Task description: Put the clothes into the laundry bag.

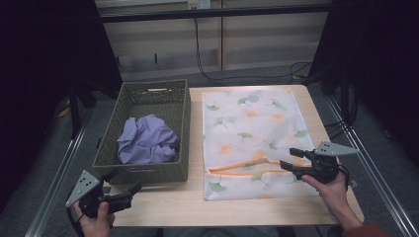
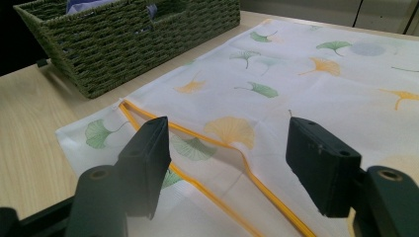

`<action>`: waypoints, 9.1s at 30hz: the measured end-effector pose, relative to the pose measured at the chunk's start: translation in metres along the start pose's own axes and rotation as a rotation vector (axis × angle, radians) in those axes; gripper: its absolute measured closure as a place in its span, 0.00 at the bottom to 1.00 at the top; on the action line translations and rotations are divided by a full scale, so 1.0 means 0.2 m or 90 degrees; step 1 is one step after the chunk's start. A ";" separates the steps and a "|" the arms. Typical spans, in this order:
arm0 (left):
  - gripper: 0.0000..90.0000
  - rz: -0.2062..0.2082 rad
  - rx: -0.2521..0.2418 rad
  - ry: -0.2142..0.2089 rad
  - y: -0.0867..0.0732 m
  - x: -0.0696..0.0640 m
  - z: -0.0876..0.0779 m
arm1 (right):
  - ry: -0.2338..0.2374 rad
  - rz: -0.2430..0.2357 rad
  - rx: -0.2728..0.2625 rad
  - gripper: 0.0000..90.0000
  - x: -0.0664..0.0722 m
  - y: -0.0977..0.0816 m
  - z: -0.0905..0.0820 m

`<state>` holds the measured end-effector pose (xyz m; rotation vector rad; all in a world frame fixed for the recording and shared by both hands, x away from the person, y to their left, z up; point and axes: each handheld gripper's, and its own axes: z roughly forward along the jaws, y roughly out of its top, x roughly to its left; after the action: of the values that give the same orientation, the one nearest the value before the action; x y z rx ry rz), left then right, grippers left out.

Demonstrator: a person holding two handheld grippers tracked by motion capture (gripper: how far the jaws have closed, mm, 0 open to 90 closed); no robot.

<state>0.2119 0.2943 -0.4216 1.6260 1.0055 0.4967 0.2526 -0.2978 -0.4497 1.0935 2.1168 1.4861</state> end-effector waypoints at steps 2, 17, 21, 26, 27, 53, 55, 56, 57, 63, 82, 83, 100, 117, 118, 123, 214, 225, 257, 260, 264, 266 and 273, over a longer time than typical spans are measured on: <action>0.03 0.038 0.010 0.019 0.00 -0.04 -0.01 | 0.009 0.001 -0.001 0.40 0.00 0.00 0.00; 0.07 0.050 0.010 0.032 -0.04 -0.05 0.02 | 0.013 -0.017 0.012 0.47 0.00 0.00 0.05; 0.06 0.051 0.010 0.025 -0.04 -0.04 0.02 | 0.043 -0.002 0.067 0.49 0.00 0.00 0.09; 0.06 0.072 0.024 0.028 -0.04 -0.04 0.02 | 0.049 0.023 0.101 0.44 -0.01 0.04 0.17; 0.06 0.069 0.022 0.023 -0.04 -0.04 0.02 | 0.049 0.023 0.101 0.44 -0.01 0.04 0.17; 0.06 0.062 0.027 0.031 -0.04 -0.03 0.01 | 0.099 -0.052 0.207 0.44 0.00 0.12 0.48; 0.06 0.062 0.026 0.029 -0.04 -0.03 0.01 | 0.086 -0.049 0.208 0.43 -0.03 0.10 0.48; 0.06 0.058 0.026 0.027 -0.04 -0.04 0.01 | 0.081 -0.051 0.210 0.42 -0.04 0.10 0.49; 0.06 0.061 0.026 0.029 -0.04 -0.04 0.01 | 0.081 -0.051 0.210 0.42 -0.04 0.10 0.49; 0.06 0.056 0.023 0.029 -0.04 -0.03 0.01 | 0.040 -0.063 0.234 0.42 -0.09 0.05 0.52; 0.07 0.065 0.033 0.012 -0.05 -0.03 0.01 | 0.014 -0.103 0.237 0.58 -0.07 -0.04 0.58; 0.07 0.064 0.033 0.017 -0.05 -0.03 0.01 | 0.008 -0.102 0.238 0.60 -0.08 -0.04 0.57; 0.07 0.045 0.032 0.006 -0.06 -0.02 0.01 | -0.011 -0.046 0.223 0.99 -0.08 -0.03 0.60; 0.07 0.049 0.032 0.011 -0.06 -0.02 0.00 | 0.001 -0.009 0.153 1.00 -0.09 0.06 0.54; 0.07 0.050 0.032 0.016 -0.06 -0.02 -0.01 | 0.001 -0.009 0.153 1.00 -0.09 0.06 0.54; 0.07 0.046 0.029 0.016 -0.06 -0.02 -0.01 | 0.004 0.001 0.121 1.00 -0.09 0.10 0.51; 0.09 0.104 0.162 0.038 0.55 0.30 0.51 | 0.009 -0.009 -0.020 1.00 -0.09 0.49 0.46; 0.04 0.080 0.213 0.025 0.53 0.41 0.65 | 0.013 -0.009 -0.022 1.00 -0.09 0.49 0.46; 0.07 0.093 0.477 -0.054 0.35 0.46 1.02 | 0.024 -0.007 -0.004 0.99 -0.09 0.48 0.49; 0.08 0.101 0.494 -0.047 0.33 0.43 1.05 | 0.026 -0.010 -0.002 0.99 -0.09 0.48 0.49; 0.08 0.131 0.526 -0.054 0.31 0.42 1.07 | 0.024 -0.012 0.003 0.99 -0.09 0.48 0.49; 0.08 0.137 0.538 -0.053 0.30 0.42 1.07 | 0.025 -0.013 0.006 0.99 -0.09 0.48 0.49; 0.09 0.157 0.569 -0.030 0.25 0.42 1.11 | 0.023 -0.013 0.006 0.99 -0.09 0.48 0.49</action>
<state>0.4434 0.2334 -0.4566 2.5613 1.0616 0.1537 0.3663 -0.2313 -0.4053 1.0522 2.1546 1.5003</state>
